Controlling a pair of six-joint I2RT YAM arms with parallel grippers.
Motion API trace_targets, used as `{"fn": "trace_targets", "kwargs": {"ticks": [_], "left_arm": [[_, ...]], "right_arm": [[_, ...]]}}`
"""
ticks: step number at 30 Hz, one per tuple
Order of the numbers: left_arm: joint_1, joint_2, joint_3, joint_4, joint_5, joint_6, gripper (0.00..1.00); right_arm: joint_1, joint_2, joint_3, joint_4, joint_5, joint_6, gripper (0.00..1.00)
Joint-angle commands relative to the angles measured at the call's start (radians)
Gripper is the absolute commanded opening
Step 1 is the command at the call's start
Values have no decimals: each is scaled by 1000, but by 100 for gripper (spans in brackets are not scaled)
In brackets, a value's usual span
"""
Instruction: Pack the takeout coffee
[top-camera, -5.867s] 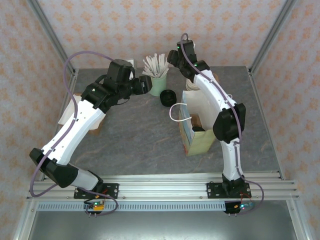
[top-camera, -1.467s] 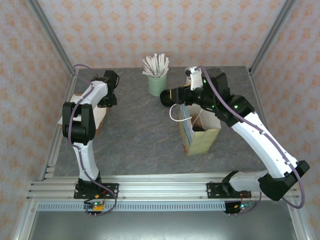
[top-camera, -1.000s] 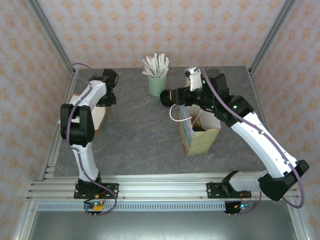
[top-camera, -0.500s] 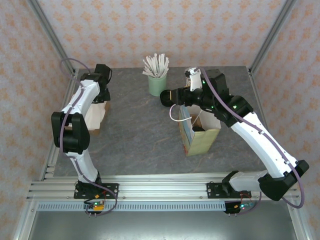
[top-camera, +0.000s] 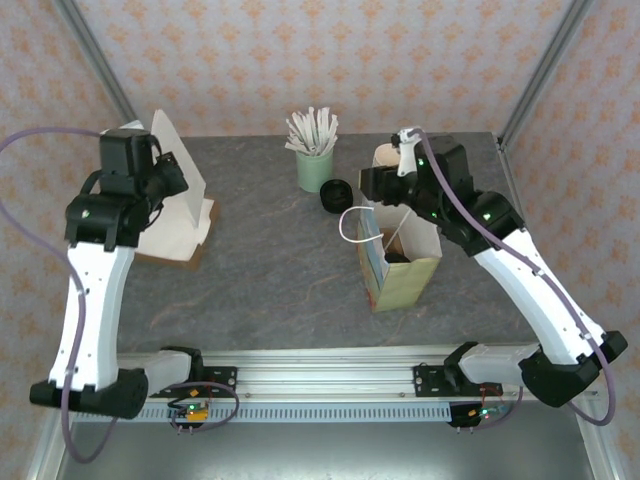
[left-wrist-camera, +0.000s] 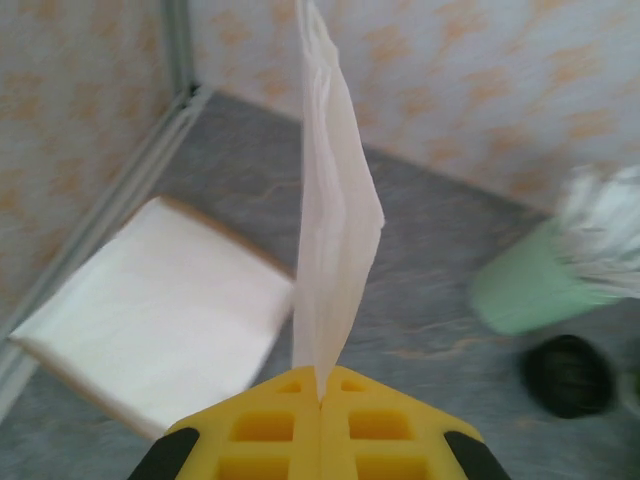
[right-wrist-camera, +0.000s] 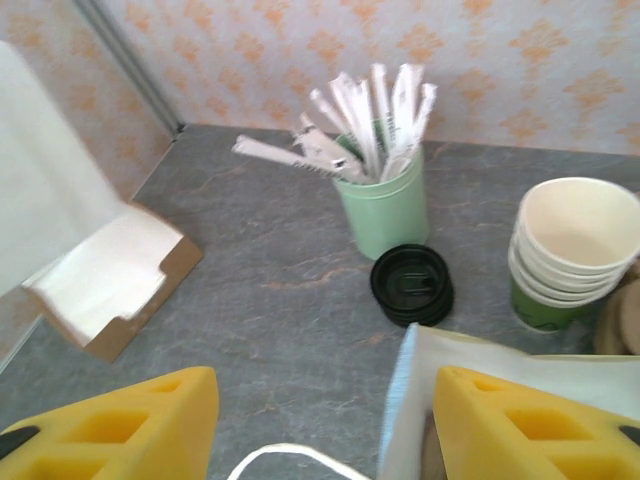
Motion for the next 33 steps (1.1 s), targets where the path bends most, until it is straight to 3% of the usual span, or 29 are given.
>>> {"fn": "trace_targets", "kwargs": {"ticks": [1,4,9,19,26,33], "left_arm": [[-54,-19,49,52,158,-101,0],[-154,-16,108,104,208,-159,0],[-379,43,225,174,170,-228,0],[-762,277,528,232,91,-201,0],[-895,518,854,192,104,-179,0],[-950,652,935,171,106,-185,0]], "right_arm": [[-49,-17,59,-75,74,9,59],[-87,-19,80,-110,90,1,59],[-124,-20,103,-169,126,-9,60],[-244,-78,145,-285,189,-8,60],[-435,-92,153,-344,165,-11,60],[-604,-105,105,-354,93,1,60]]}}
